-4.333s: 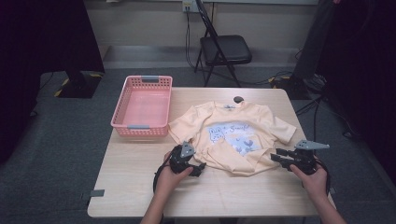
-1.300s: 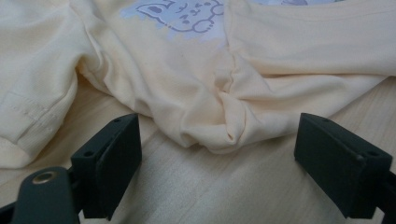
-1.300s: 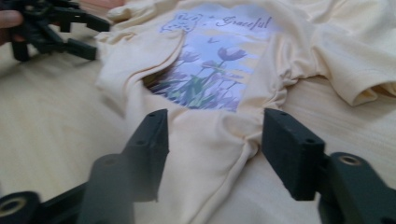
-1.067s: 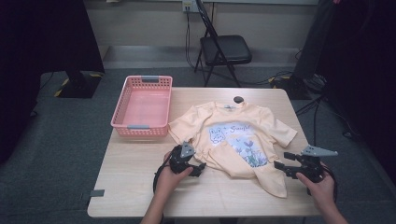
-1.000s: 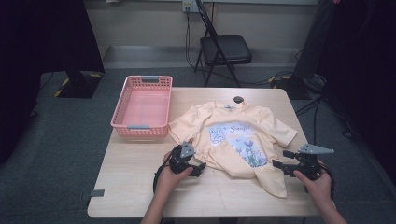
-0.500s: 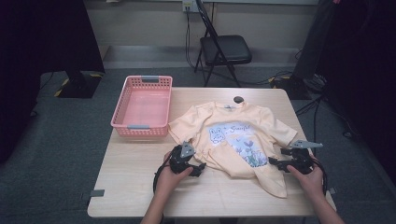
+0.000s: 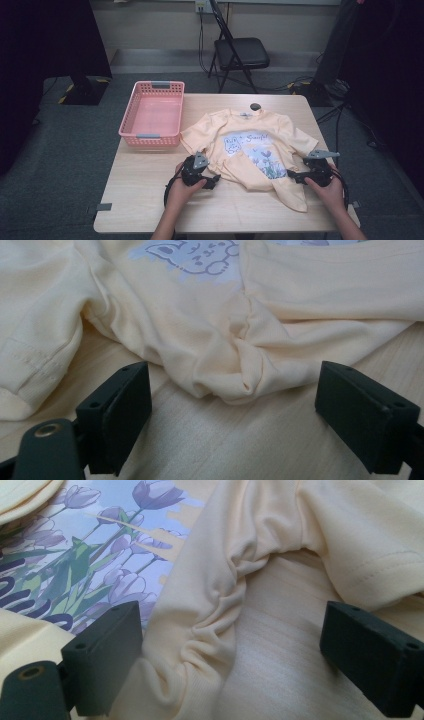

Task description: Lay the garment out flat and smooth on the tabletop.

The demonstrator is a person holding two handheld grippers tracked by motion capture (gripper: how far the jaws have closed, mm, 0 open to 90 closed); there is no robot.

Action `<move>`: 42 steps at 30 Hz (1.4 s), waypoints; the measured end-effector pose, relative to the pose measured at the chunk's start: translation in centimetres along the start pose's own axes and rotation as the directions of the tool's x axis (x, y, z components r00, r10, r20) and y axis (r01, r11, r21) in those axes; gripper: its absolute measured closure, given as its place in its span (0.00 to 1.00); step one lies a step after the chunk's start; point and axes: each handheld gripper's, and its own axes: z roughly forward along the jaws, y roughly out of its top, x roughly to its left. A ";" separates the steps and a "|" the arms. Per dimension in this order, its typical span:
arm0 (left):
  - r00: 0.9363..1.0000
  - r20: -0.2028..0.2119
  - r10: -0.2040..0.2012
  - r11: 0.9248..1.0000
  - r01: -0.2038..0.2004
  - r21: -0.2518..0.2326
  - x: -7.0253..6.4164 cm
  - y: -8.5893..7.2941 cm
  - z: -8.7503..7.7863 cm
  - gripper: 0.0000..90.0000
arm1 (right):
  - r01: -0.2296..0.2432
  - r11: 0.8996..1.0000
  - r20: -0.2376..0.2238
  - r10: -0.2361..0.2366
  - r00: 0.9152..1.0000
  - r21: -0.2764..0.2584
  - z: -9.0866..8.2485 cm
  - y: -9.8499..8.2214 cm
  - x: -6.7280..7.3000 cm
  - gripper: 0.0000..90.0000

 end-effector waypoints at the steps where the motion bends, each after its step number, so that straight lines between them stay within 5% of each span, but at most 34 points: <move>1: 1.000 0.000 0.000 1.000 0.000 0.000 0.0 0.0 0.0 0.16 | -0.001 1.000 0.000 0.001 1.000 0.000 0.0 0.0 0.0 0.10; 10: 0.999 0.021 -0.030 1.000 0.030 0.001 -0.3 0.3 -0.3 0.18 | -0.001 1.000 0.000 0.001 1.000 0.000 0.0 0.0 0.0 0.10; 15: 0.996 0.068 -0.057 0.997 0.061 -0.047 -0.8 2.0 -0.7 0.18 | -0.001 1.000 0.000 0.001 1.000 0.000 0.0 0.0 0.0 0.10; 18: 0.996 0.086 -0.028 0.998 0.033 -0.058 -1.2 3.3 -0.4 0.18 | -0.001 1.000 0.000 0.001 1.000 0.000 0.0 0.0 0.0 0.10; 23: 0.993 0.116 -0.025 0.997 0.033 -0.070 -1.4 5.5 1.5 0.19 | -0.001 1.000 0.000 0.001 1.000 0.000 0.0 0.0 0.0 0.10; 30: 0.994 0.095 -0.060 0.998 0.062 -0.021 -1.2 7.9 5.4 0.46 | 0.000 1.000 0.000 0.000 1.000 0.000 0.0 0.0 0.0 0.10; 35: 0.997 0.055 -0.061 0.998 0.060 0.017 -0.9 8.5 7.6 0.54 | 0.000 1.000 0.000 0.000 1.000 0.000 0.0 0.0 0.0 0.10; 42: 0.998 0.057 -0.034 0.997 0.030 0.071 -1.4 8.4 8.9 0.65 | 0.000 1.000 0.000 0.000 1.000 0.000 0.0 0.0 0.0 0.10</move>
